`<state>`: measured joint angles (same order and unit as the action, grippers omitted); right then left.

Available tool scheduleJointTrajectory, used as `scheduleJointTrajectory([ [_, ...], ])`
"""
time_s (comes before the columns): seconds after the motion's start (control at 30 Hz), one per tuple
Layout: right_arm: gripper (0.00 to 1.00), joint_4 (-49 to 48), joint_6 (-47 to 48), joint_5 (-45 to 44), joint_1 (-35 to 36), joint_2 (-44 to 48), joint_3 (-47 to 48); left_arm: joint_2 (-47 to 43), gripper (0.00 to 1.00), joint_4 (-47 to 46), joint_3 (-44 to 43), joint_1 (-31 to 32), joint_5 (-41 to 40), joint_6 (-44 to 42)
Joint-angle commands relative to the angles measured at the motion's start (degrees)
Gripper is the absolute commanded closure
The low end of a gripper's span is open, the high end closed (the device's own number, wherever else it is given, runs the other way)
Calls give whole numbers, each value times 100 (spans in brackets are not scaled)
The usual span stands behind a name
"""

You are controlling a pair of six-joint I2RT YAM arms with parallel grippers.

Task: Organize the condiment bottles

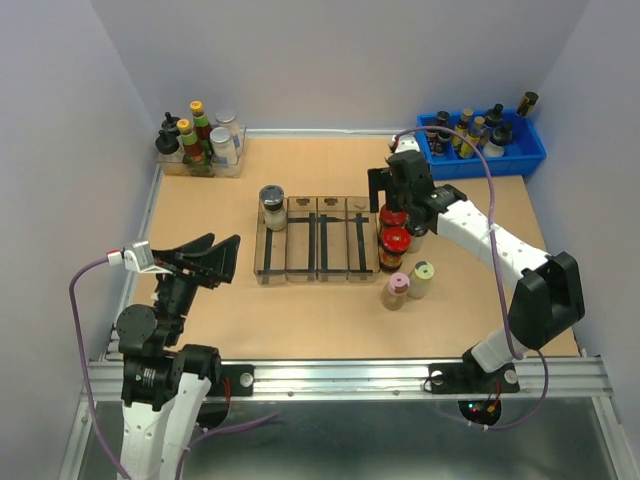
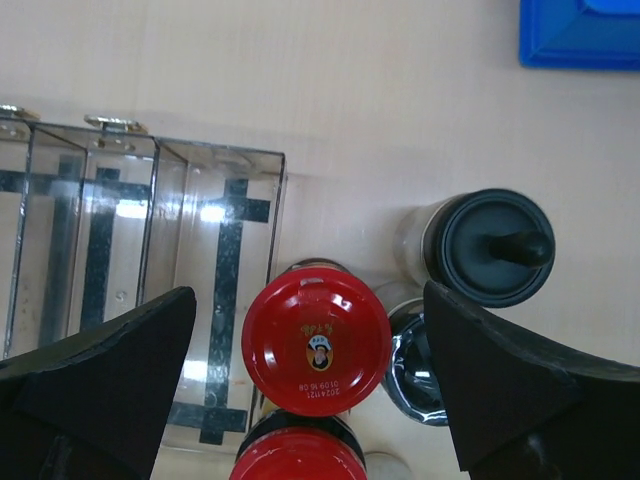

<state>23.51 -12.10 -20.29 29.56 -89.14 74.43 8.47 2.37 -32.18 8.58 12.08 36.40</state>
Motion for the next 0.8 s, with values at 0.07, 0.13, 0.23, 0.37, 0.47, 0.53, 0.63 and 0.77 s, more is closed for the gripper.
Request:
scheduleJointTrajectory([
  [0.07,0,-118,-240,183,-38,46,-465,-144,1,-316,125,3,120,16],
  [0.13,1,-110,-293,245,-47,-33,-543,-144,1,-316,107,3,120,7],
  [0.23,11,-118,-416,385,-47,46,-649,-170,1,-272,81,3,85,-19],
  [0.37,35,-136,-372,456,-47,-6,-632,-205,1,-272,142,3,41,-10],
  [0.47,52,-127,-363,430,-47,-77,-588,-188,1,-264,169,3,58,-2],
  [0.53,68,-127,-381,386,-47,-59,-570,-196,1,-264,177,3,67,-10],
  [0.63,91,-127,-381,141,-47,125,-483,-258,1,-246,151,3,58,-19],
  [0.77,100,-127,-259,-360,-47,424,-35,-267,1,-246,125,3,67,-37],
])
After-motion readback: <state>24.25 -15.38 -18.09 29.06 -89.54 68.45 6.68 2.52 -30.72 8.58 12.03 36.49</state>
